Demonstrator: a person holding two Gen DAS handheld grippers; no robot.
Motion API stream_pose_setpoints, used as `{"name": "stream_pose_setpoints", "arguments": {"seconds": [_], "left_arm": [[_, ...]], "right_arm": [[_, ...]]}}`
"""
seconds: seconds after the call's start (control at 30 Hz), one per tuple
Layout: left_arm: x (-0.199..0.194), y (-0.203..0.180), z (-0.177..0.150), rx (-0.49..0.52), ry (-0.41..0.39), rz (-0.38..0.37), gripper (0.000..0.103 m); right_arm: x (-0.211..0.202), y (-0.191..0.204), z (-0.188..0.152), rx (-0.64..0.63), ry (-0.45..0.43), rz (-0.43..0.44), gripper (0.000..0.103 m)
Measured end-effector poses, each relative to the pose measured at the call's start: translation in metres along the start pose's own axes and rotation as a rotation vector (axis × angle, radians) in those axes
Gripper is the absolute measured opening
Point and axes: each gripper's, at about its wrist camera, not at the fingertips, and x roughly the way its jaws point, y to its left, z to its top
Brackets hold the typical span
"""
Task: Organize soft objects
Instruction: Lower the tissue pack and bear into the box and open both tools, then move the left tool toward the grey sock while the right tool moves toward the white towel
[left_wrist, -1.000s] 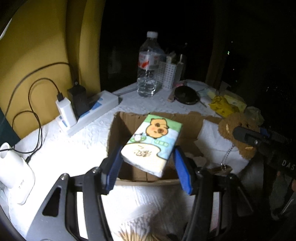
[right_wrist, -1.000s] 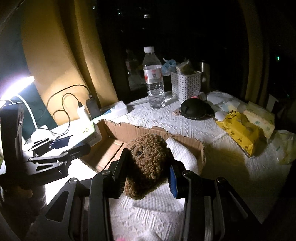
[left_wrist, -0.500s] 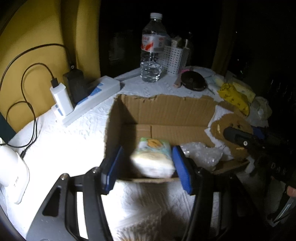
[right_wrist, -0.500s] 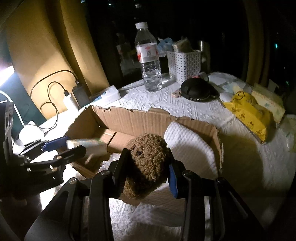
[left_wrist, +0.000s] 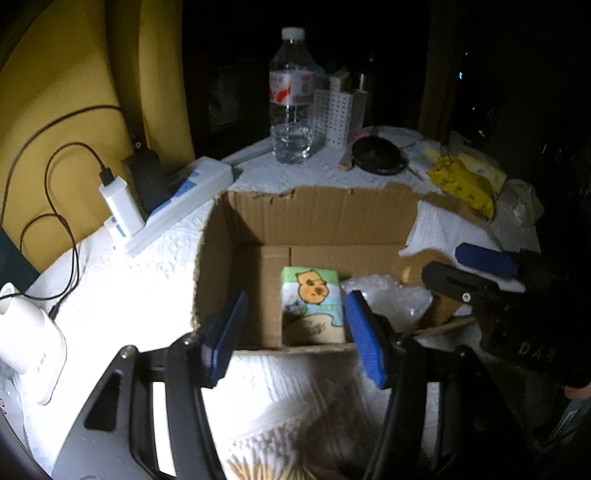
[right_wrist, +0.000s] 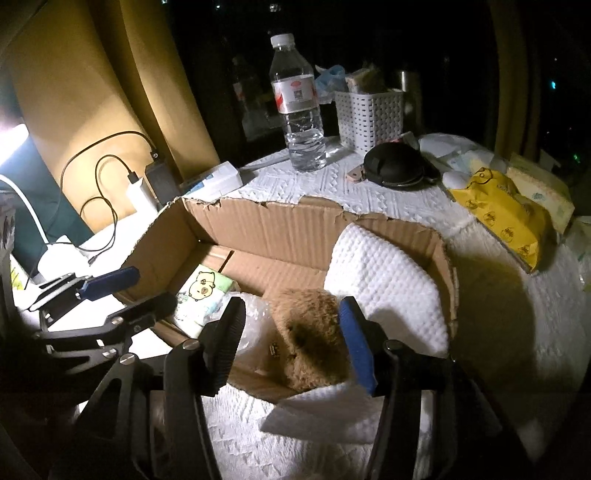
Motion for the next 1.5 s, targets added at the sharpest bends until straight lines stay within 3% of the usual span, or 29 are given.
{"name": "stream_pose_setpoints", "arguments": {"seconds": [0.1,0.67,1.5], "left_arm": [[-0.011,0.001,0.003,-0.009,-0.022,-0.011,0.069],[-0.075,-0.014,-0.017,-0.019,-0.075,-0.066,0.073],[-0.107,-0.057,-0.079,0.037,-0.008,-0.13,0.074]], "right_arm": [[-0.012,-0.001,0.002,0.002,-0.023,-0.015,0.056],[-0.086,0.005,-0.02,-0.007,-0.09,-0.052,0.057],[-0.133,-0.012,-0.105,0.062,-0.052,-0.086,0.057]]}}
